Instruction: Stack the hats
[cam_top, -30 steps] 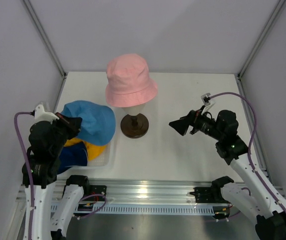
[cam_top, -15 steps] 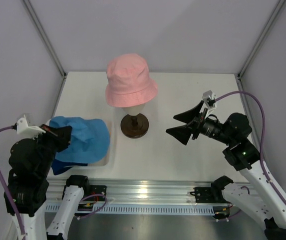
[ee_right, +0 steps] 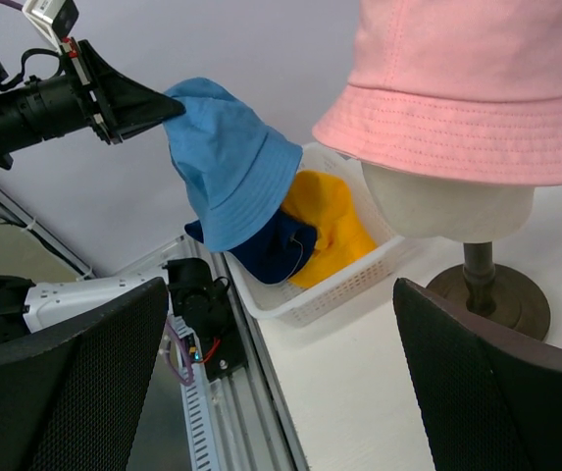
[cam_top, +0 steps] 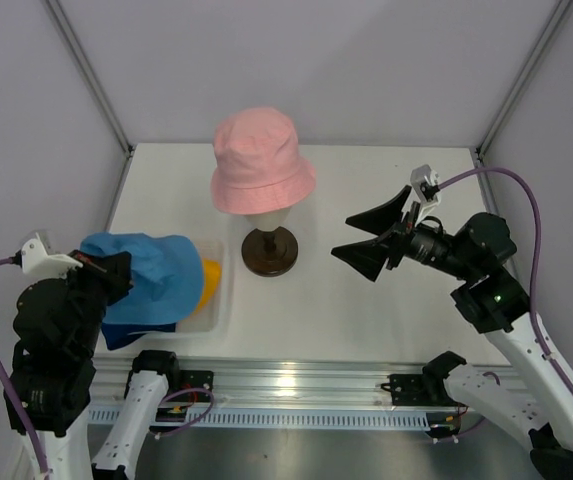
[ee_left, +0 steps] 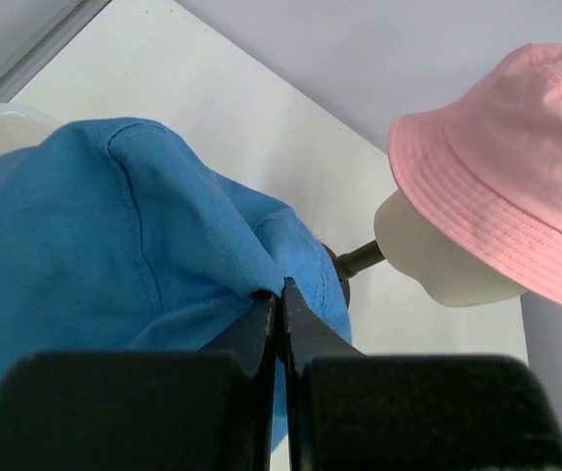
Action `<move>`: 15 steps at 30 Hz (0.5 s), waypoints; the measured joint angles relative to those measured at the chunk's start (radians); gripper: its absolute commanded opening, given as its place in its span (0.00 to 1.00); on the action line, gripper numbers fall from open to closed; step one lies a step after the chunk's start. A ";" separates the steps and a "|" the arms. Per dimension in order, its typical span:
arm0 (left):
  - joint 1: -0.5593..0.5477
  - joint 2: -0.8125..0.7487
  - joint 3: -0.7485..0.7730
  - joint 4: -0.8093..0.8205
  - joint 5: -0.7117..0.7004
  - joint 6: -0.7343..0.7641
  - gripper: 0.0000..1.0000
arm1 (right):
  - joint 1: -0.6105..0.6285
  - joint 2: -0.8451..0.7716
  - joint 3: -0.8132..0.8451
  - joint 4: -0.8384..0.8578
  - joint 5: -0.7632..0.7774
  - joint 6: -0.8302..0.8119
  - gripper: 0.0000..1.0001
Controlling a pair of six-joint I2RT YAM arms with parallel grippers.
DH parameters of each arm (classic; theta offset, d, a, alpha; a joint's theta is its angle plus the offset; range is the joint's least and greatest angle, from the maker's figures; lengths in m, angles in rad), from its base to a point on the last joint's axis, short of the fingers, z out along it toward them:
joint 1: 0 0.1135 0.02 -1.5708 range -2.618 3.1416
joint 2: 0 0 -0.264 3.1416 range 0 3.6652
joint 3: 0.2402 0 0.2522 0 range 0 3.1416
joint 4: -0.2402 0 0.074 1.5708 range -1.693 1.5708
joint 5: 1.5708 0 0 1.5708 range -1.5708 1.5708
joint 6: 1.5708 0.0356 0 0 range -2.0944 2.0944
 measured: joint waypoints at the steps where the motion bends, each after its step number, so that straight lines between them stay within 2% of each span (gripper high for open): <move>1: 0.000 0.005 0.000 0.002 -0.001 0.000 0.01 | 0.000 0.006 0.003 0.000 0.000 0.000 0.99; 8: 0.000 0.016 0.040 0.007 -0.013 -0.001 0.01 | 0.001 0.055 0.024 0.009 -0.001 0.000 0.99; 15: 0.000 0.023 0.133 0.014 -0.013 0.001 0.01 | 0.002 0.153 0.237 -0.039 0.101 -0.043 0.99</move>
